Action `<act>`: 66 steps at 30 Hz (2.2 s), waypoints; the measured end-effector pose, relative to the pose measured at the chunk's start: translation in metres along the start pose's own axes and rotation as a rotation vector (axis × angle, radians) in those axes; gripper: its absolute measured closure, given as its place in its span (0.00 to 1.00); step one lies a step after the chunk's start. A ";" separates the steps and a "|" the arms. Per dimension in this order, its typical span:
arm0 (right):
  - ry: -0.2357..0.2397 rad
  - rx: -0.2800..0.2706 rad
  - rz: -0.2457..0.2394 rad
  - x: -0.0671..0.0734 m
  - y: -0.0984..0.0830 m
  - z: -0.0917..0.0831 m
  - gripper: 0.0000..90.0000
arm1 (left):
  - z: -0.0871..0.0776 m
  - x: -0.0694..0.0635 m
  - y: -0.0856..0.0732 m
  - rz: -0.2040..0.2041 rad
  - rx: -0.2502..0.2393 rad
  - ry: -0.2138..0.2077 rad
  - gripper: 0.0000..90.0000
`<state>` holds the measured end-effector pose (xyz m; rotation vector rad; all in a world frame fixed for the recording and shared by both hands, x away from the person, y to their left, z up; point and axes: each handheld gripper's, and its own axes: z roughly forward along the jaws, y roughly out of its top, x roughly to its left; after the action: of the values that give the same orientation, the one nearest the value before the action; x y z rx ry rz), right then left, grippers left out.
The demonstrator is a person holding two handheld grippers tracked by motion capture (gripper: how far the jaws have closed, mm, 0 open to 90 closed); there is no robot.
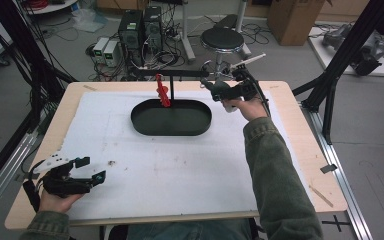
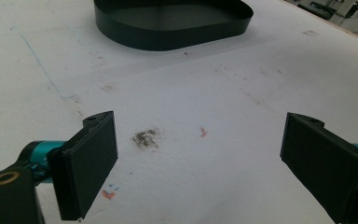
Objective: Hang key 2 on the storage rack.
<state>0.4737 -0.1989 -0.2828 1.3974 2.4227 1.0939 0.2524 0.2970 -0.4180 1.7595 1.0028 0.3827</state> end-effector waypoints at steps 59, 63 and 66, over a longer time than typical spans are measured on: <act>-0.020 -0.191 0.139 -0.020 0.023 0.027 0.40 | 0.001 0.002 -0.001 -0.001 0.013 0.000 0.13; -0.035 -0.127 0.122 -0.023 0.020 0.036 0.37 | 0.000 0.002 -0.001 -0.006 0.006 0.003 0.13; -0.105 -0.078 0.018 -0.016 0.020 0.040 0.19 | 0.000 0.002 -0.001 -0.007 0.005 0.004 0.13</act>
<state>0.5146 -0.1850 -0.3021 1.4181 2.2749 1.0778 0.2534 0.2982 -0.4190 1.7606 1.0131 0.3797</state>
